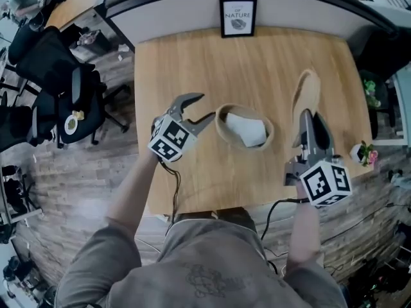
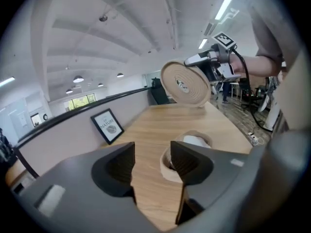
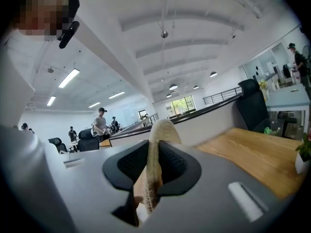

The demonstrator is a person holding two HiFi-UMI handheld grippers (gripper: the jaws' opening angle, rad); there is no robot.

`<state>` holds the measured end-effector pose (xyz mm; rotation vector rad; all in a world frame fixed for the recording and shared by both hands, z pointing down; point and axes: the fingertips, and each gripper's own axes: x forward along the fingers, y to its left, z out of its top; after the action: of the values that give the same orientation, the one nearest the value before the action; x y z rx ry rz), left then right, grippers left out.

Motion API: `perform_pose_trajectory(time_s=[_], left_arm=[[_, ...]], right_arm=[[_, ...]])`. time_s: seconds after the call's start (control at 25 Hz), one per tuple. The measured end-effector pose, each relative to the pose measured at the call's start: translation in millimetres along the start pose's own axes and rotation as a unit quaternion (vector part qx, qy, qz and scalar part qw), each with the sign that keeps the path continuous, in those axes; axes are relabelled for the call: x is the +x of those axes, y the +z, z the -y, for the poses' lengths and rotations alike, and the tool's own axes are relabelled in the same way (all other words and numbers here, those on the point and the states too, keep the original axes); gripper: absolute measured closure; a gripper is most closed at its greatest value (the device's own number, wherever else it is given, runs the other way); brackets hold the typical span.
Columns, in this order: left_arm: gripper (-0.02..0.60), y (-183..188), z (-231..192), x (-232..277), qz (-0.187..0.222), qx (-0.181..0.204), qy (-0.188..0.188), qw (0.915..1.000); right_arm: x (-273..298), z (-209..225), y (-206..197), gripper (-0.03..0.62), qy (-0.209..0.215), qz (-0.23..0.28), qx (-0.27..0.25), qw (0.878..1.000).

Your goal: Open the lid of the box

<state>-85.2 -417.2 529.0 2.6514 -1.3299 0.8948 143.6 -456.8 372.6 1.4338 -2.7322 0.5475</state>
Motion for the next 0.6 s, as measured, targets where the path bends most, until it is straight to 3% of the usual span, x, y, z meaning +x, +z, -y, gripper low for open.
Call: perform_pose_trajectory(time_s=[0.2,0.6], left_arm=[[0.38,60,-22,-47,0.041,0.026,0.066,0.9966],[0.457,165,-35,-163,0.17,-0.038,0.147,0.9737]], right_arm=[[-28,-34,61,0.522,0.023,0.055,-0.035,0.998],[-87,-106,146,0.52,0.059,0.15,-0.127,0.979]])
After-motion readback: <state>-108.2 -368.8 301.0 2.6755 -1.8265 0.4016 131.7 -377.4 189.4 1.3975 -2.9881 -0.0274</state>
